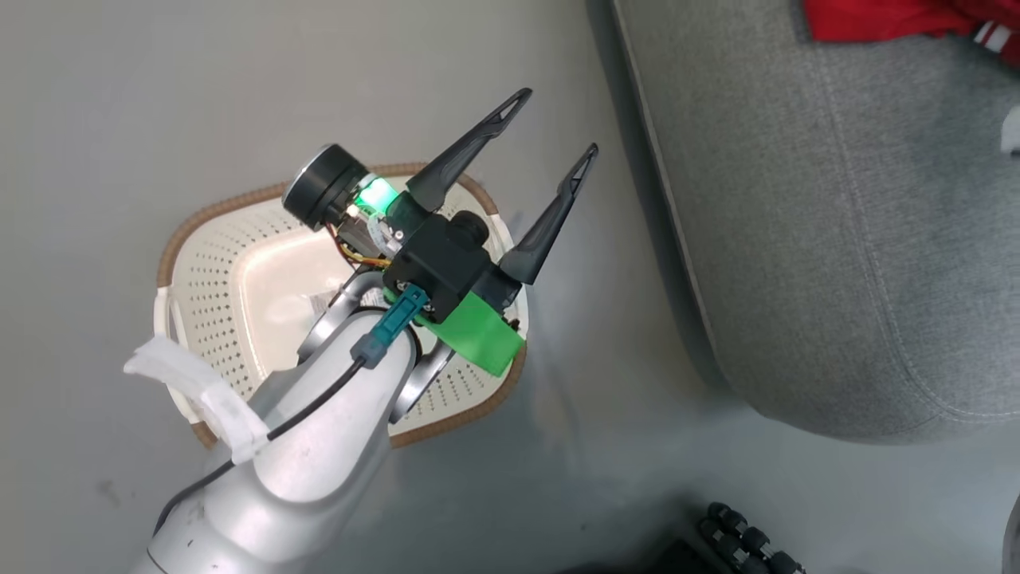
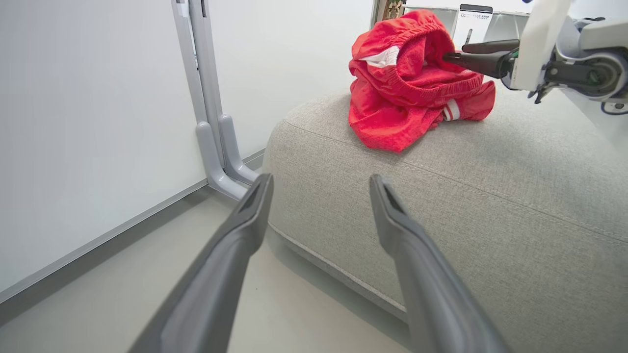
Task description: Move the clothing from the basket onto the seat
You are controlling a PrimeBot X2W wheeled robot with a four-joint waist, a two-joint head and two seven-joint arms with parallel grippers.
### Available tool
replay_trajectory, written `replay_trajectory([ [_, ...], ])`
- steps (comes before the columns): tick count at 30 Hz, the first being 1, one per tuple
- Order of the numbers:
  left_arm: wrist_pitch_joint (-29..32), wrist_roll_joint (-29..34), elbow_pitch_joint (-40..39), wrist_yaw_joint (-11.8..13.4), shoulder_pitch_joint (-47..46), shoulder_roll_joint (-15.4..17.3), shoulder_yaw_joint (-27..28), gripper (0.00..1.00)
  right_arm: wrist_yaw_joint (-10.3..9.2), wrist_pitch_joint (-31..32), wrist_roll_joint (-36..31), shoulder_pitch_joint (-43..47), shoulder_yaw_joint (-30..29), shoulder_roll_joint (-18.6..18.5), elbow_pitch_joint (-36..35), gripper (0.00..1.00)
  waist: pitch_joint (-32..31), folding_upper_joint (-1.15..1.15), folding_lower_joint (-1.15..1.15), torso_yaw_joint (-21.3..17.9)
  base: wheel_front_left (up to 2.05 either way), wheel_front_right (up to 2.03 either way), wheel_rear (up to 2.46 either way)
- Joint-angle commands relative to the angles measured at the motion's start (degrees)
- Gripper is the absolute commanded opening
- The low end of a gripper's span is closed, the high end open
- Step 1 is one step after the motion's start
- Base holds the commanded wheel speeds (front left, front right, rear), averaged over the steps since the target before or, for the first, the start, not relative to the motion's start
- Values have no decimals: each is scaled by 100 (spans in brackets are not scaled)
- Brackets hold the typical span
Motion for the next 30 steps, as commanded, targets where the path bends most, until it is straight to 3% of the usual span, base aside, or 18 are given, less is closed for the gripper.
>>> replay_trajectory([
  [1, -2, -22, -16, 34, 138, 14, 49, 100, -6, 0, 44, 246, 27, -5, -76, 100, -389, 0, -1, 2, 0, 0, 0],
  [12, -2, -231, -42, 140, 1017, -76, 582, 100, -6, 0, 296, 1622, 458, 205, -930, 100, -1438, 0, -1, 180, 0, 0, 0],
  [30, -1, -249, -263, 271, 2421, -227, 2334, 100, -6, 0, 576, 2992, 1305, 909, -2086, 100, -2544, 0, -1, 1039, 0, 0, 0],
])
